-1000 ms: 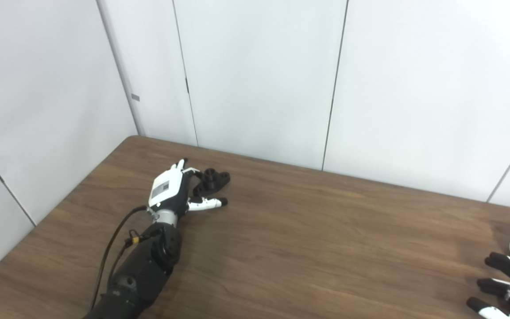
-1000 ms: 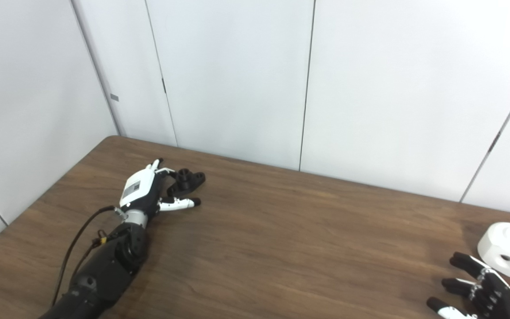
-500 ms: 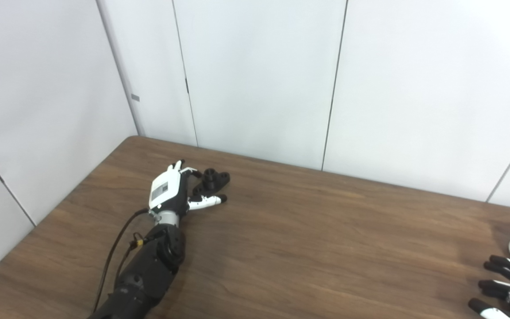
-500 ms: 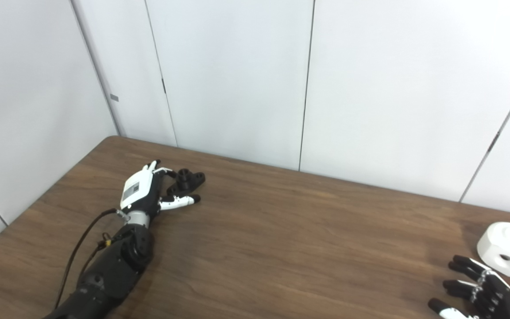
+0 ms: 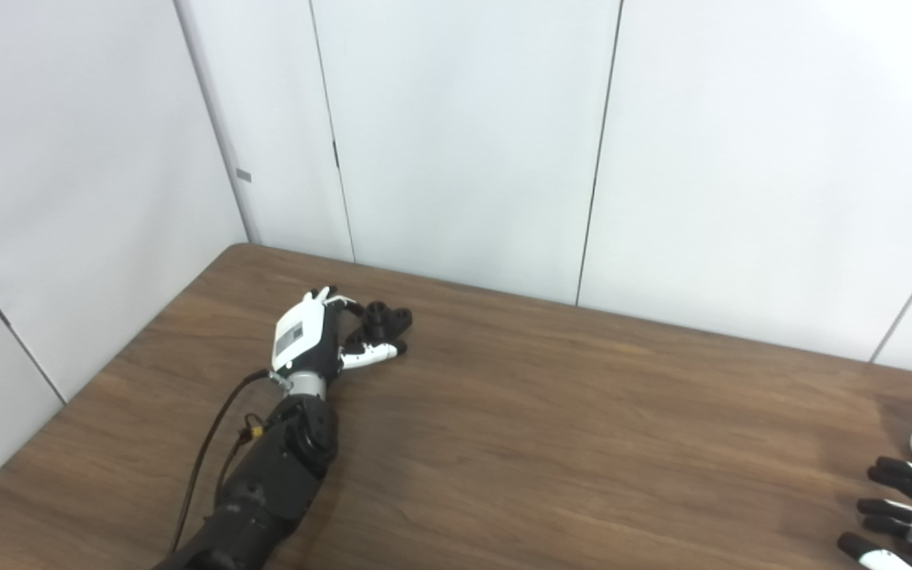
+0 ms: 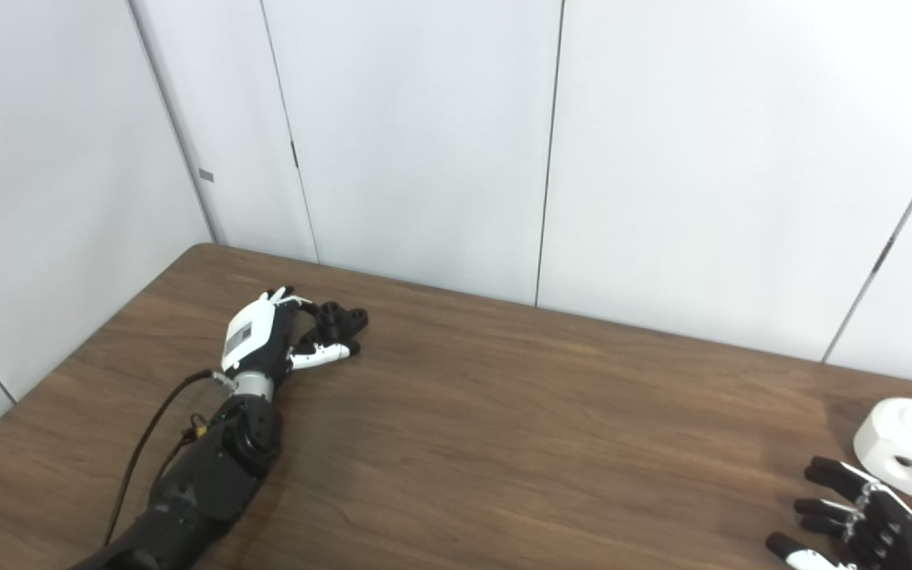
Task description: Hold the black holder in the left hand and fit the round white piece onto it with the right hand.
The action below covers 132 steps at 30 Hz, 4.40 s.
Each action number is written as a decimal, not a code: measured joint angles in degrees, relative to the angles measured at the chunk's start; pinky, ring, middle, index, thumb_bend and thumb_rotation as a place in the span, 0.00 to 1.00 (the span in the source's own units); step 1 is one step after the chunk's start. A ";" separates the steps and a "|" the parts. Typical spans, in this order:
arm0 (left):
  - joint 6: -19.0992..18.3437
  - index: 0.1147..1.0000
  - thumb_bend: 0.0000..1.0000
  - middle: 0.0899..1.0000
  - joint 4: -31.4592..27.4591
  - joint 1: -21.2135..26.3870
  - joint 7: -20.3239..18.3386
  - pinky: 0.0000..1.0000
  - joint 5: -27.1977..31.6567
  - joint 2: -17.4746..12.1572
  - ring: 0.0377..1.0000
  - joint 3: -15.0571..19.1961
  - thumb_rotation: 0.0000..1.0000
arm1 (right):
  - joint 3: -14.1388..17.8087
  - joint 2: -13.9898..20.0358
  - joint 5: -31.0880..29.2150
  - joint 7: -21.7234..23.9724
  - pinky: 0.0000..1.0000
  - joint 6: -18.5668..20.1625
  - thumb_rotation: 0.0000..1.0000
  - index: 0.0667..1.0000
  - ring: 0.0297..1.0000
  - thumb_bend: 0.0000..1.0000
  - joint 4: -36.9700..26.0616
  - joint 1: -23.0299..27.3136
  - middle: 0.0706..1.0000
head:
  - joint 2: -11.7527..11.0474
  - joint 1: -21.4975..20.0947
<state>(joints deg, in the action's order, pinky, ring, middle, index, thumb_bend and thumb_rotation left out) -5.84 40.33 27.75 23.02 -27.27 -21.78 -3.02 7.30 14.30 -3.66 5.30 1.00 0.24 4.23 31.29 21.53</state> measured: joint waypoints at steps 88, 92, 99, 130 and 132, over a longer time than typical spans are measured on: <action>25.49 0.41 0.52 0.96 -3.26 4.50 -16.92 1.00 4.25 5.59 1.00 -30.12 0.06 | -3.48 -4.74 1.69 -0.94 0.52 5.71 0.12 0.75 0.62 0.71 -8.32 -1.88 0.78 | 6.33 -21.71; 26.82 0.41 0.52 0.95 -1.24 5.48 -16.91 1.00 3.91 5.96 1.00 -30.64 0.06 | -3.39 -4.28 1.88 -0.73 0.55 7.74 0.12 0.74 0.61 0.72 -12.72 -0.14 0.73 | 6.07 -24.87; 27.56 0.41 0.52 0.94 -0.41 6.02 -16.90 1.00 3.94 5.94 1.00 -30.96 0.06 | -8.74 6.89 19.17 2.30 0.53 12.96 0.16 0.74 0.68 0.77 -17.99 6.75 0.77 | 3.87 -32.59; 33.45 0.41 0.52 0.94 2.77 7.23 -18.37 1.00 5.82 4.00 1.00 -32.22 0.06 | -26.26 26.51 72.46 49.96 0.98 16.43 0.45 0.89 1.00 1.00 -0.59 42.45 1.00 | -3.25 -54.22; 33.45 0.41 0.52 0.94 2.77 7.24 -18.45 1.00 5.93 3.95 1.00 -32.23 0.06 | -26.29 26.48 72.99 52.04 0.99 16.61 0.46 0.89 1.00 1.00 0.80 42.99 1.00 | -3.43 -54.40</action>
<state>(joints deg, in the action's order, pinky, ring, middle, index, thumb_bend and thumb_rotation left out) 27.61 43.11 34.99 4.57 -21.34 -17.84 -35.24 -18.99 40.78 69.33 57.34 17.61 1.04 47.22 27.86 -32.87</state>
